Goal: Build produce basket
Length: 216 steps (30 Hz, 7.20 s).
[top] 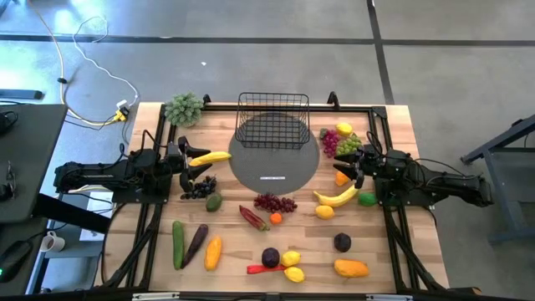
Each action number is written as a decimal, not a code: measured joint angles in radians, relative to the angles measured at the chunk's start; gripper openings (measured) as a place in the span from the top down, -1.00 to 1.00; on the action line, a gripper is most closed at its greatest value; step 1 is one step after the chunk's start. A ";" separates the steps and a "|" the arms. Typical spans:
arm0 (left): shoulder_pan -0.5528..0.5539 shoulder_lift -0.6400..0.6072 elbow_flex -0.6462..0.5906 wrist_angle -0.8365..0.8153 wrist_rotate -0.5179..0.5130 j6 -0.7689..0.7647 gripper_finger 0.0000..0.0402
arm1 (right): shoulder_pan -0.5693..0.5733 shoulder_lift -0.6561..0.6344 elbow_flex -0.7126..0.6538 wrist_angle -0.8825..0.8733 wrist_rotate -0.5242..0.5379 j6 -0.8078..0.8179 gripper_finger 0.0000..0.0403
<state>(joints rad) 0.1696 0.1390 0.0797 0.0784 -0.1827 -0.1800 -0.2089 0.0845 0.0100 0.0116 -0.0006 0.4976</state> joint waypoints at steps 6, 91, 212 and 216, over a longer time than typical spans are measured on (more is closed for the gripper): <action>-0.002 0.000 0.000 -0.012 0.000 -0.143 -0.18 | 0.000 0.000 0.000 0.000 0.000 0.000 0.06; -0.757 1.339 0.890 -0.755 0.184 -1.625 -0.49 | 0.000 0.001 0.000 0.000 0.000 0.000 0.06; 0.454 1.426 0.889 -0.021 -0.115 -0.027 0.02 | 0.000 0.001 0.000 0.000 0.000 0.000 0.06; 0.460 1.458 0.889 -0.018 -0.116 -0.028 0.02 | 0.000 0.001 0.000 0.000 0.000 0.000 0.06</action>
<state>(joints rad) 0.6299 1.5967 0.9684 0.0608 -0.2988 -0.2085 -0.2089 0.0856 0.0100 0.0120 -0.0006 0.4976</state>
